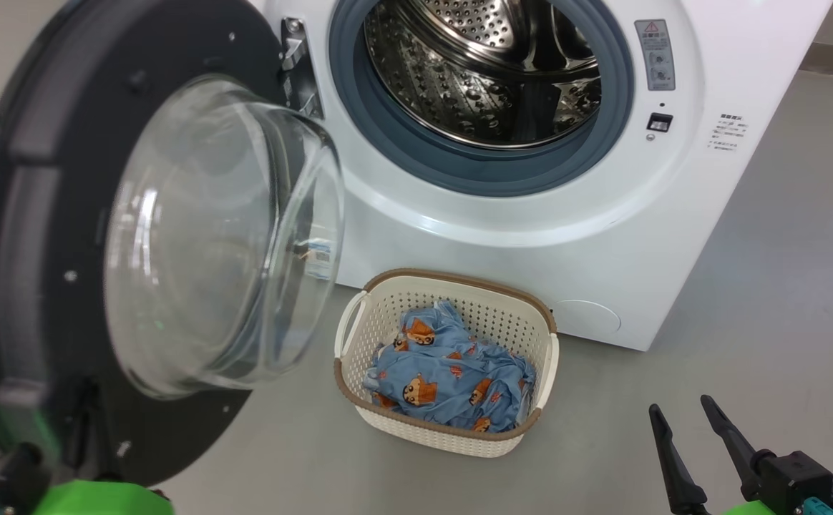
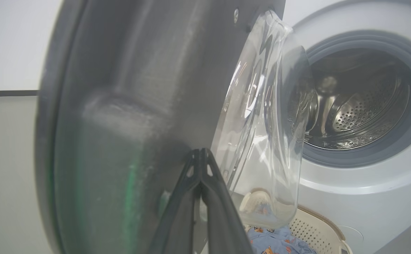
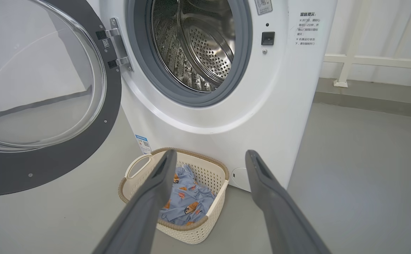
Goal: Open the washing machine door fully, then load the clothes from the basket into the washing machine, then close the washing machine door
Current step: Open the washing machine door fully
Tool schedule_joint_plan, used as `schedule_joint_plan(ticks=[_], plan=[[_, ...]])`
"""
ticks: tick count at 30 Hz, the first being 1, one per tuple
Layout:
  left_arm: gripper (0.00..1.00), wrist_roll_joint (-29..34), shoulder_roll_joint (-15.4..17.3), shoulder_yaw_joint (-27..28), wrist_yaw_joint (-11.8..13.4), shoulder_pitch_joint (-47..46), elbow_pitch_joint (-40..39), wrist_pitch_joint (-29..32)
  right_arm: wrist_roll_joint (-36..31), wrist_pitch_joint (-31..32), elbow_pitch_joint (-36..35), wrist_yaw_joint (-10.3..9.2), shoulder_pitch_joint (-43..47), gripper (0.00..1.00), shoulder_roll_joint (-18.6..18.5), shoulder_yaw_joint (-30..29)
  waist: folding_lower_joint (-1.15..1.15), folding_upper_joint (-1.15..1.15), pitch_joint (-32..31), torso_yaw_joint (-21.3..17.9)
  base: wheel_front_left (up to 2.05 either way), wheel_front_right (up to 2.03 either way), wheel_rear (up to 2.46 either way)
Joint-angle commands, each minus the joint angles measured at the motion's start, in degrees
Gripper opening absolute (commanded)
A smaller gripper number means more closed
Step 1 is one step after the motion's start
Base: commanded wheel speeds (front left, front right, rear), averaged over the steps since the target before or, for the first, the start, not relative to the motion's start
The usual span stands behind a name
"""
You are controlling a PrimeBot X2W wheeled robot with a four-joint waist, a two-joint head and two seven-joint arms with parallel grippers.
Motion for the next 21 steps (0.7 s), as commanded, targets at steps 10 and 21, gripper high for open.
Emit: schedule_joint_plan(ticks=[10, 21], plan=[[0.0, -2.8, 6.5, 10.1, -2.0, -11.6, 18.3, -6.4, 0.6, -0.7, -0.6, 0.17, -0.3, 1.0, -1.1, 1.8, 0.0, 0.0, -0.9, -2.7, 0.0, 0.0, 0.0], [0.0, -0.2, 9.0, 13.8, -4.6, -18.1, 28.4, -7.6, 0.7, -0.7, -0.1, 0.17, -0.2, 1.0, -0.8, 2.2, 0.0, 0.0, -1.6, -4.5, 0.0, 0.0, 0.0]])
